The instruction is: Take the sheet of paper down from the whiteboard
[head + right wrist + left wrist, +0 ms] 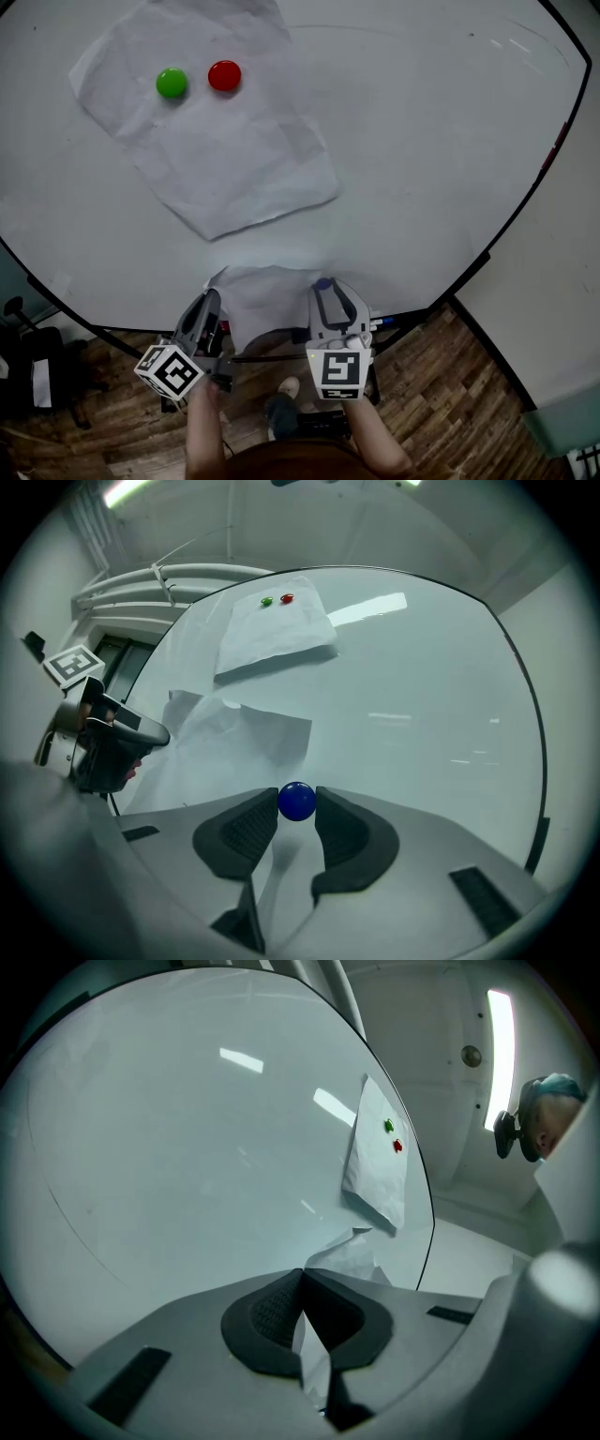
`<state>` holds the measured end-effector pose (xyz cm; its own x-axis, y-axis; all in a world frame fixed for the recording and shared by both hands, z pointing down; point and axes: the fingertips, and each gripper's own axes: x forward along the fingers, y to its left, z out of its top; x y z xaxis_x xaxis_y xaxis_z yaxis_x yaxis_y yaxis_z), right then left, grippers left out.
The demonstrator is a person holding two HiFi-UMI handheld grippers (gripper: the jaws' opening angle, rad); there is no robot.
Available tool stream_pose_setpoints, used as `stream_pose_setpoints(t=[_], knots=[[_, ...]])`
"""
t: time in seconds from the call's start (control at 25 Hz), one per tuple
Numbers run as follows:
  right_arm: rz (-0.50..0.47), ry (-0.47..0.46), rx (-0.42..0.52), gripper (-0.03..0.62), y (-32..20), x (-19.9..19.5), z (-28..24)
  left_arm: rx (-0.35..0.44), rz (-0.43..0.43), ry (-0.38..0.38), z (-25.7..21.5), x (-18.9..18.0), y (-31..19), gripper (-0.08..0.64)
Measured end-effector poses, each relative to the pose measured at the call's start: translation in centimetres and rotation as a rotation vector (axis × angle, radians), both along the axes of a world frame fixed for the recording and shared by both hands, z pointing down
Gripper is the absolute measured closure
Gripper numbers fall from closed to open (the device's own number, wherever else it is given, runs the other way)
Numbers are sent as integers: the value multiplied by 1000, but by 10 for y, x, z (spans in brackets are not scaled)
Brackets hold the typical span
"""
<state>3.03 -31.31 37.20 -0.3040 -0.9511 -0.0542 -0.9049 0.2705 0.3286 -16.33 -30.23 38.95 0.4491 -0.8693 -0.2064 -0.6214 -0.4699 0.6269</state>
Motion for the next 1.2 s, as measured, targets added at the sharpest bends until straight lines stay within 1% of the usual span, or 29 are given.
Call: stream_pose_setpoints(t=[0.16, 0.32, 0.6, 0.84, 1.2], knots=[[6, 3, -2, 456, 2, 1, 1, 5, -17, 21, -1, -9, 3, 535], [9, -16, -2, 456, 4, 3, 0, 2, -36, 39, 0, -20, 7, 535], [4, -41, -12, 456, 6, -2, 0, 14, -58, 36, -7, -32, 13, 535], [-7, -67, -28, 456, 10, -3, 5, 5, -78, 48, -1, -39, 19, 535], [-23, -78, -29, 457, 11, -7, 4, 11, -93, 45, -1, -45, 22, 535]])
